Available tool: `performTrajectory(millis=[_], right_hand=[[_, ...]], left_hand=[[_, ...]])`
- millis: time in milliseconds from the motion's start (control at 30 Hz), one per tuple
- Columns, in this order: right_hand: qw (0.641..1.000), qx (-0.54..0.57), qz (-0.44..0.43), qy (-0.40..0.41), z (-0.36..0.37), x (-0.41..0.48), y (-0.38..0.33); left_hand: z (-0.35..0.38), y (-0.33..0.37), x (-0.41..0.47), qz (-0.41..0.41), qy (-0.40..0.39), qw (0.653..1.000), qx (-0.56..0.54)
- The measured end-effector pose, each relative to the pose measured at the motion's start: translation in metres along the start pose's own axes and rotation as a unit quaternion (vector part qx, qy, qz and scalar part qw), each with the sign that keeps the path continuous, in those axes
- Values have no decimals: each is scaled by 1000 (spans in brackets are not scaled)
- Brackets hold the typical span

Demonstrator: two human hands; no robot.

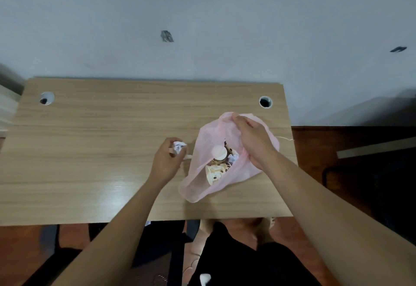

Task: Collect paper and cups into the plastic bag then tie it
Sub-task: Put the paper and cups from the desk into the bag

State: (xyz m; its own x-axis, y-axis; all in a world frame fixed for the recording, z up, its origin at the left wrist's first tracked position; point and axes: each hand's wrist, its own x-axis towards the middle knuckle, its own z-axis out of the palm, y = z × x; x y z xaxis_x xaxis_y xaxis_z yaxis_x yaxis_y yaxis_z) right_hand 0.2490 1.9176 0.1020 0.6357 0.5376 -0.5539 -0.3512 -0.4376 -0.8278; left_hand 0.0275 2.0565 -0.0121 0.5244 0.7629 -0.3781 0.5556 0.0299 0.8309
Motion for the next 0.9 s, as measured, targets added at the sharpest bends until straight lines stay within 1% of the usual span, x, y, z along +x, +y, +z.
performTrajectory(millis=[133, 200, 267, 333, 433, 467, 500, 533, 600, 633, 667, 700, 733, 767, 833, 867, 900], right_hand=[[1000, -4, 7, 11, 3, -3, -9], [1000, -2, 3, 10, 7, -6, -14], [1000, 3, -11, 5, 12, -9, -18], [1000, 0, -20, 2, 16, -13, -21], [1000, 8, -22, -12, 19, -16, -24], [1000, 11, -22, -18, 19, -17, -25], [999, 12, -22, -23, 19, -18, -27], [999, 11, -24, -25, 20, -18, -28], [999, 5, -30, -18, 22, -18, -30], [999, 2, -33, -14, 23, -17, -31], [999, 2, -35, -16, 24, -16, -32], [999, 5, -35, -21, 26, -18, -33], [999, 8, -36, -28, 27, -18, -33], [999, 6, -35, -33, 29, -19, -34], [999, 7, -31, -37, 31, -20, -36], [999, 8, -28, -40, 32, -20, -37], [999, 9, -24, -42, 34, -20, -39]], left_hand=[[27, 39, -39, 23, -96, 993, -59], [43, 43, -46, 0, -113, 991, -68], [60, 46, -47, -20, -103, 994, -15], [76, 49, -49, -16, -86, 995, 46], [82, 49, -49, 7, -133, 989, 59], [80, 44, -47, 25, -126, 988, 82], [76, 36, -46, 41, -101, 988, 109], [72, 26, -45, 45, -54, 989, 130], [64, 6, -48, 30, 65, 986, 150], [60, -3, -50, 24, 120, 978, 170], [55, -12, -50, 8, 153, 966, 206], [50, -20, -50, -14, 157, 957, 242], [44, -25, -50, -54, 128, 954, 265], [39, -31, -47, -81, 82, 952, 282], [24, -38, -41, -96, 0, 949, 301], [16, -40, -39, -91, -18, 950, 297], [9, -43, -36, -88, -7, 959, 270]])
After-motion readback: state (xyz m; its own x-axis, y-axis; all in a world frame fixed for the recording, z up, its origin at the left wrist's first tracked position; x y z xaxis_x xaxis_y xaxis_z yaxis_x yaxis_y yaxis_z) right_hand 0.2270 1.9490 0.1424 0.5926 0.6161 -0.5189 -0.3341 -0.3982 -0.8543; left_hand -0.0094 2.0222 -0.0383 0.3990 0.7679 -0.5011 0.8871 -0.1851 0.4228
